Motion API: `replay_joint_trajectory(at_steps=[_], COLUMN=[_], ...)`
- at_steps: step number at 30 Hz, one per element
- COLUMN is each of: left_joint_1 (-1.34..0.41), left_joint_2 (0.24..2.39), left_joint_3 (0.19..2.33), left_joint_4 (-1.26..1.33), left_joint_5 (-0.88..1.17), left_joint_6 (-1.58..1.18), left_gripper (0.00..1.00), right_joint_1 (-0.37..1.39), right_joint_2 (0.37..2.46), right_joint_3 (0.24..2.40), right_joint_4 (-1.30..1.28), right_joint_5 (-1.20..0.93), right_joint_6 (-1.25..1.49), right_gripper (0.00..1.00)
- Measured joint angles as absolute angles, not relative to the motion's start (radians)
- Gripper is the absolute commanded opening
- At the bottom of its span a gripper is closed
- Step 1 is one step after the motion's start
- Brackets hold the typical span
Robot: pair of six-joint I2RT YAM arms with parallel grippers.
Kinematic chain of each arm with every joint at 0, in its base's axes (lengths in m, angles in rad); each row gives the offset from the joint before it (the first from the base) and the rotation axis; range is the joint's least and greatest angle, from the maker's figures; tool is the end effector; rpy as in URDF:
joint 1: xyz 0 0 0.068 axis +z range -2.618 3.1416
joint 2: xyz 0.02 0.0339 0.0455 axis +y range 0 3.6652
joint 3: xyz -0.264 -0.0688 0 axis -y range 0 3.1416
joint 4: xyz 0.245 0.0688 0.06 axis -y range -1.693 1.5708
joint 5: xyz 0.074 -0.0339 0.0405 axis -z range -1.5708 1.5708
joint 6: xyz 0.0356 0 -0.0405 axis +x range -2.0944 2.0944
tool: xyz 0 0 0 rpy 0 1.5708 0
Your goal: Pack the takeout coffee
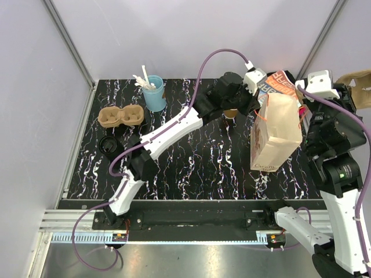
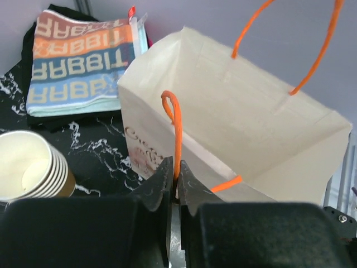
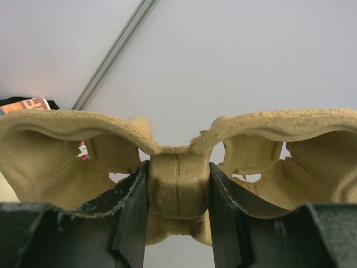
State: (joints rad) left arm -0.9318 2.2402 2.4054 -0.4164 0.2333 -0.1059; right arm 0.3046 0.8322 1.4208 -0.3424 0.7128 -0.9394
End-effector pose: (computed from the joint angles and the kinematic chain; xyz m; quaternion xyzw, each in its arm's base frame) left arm 0.3040 -0.4230 0.3930 0.3803 0.6902 -0.3817 0.4831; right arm 0.1125 0.0110 0.5192 -0.1122 0.6287 -0.4345 0.6351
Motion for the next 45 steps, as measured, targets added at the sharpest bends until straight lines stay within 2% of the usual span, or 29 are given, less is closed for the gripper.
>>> replay_joint_trajectory(at_steps=[14,29,38,45], left_joint_1=[-0.932,-0.901,-0.838,-0.799], left_joint_2=[1.969,1.834,1.702,1.651], left_joint_3=[2.183,2.061,1.913,1.891], left_joint_4=[-0.527,-0.667,-0.712,-0.702], left_joint_5=[0.101,0.047,0.067,0.059], left_joint_6=[0.009,0.094,0.132,0.16], left_gripper=[0.05,0.03,0.08,0.11], right_joint_1=[0.303,0.303,0.321,0.456], right_joint_2=[0.883,1.005,1.072,1.142], right_joint_3=[1.436,1.585,1.615,1.663], right_joint_4=[-0.429,-0.667,-0.709,-0.706], right_joint_5=[0.604,0.271,0.122,0.134], right_joint_6=[-0.884,-0.723,-0.711,-0.721], right_gripper=[0.29,0.29,0.28,0.28])
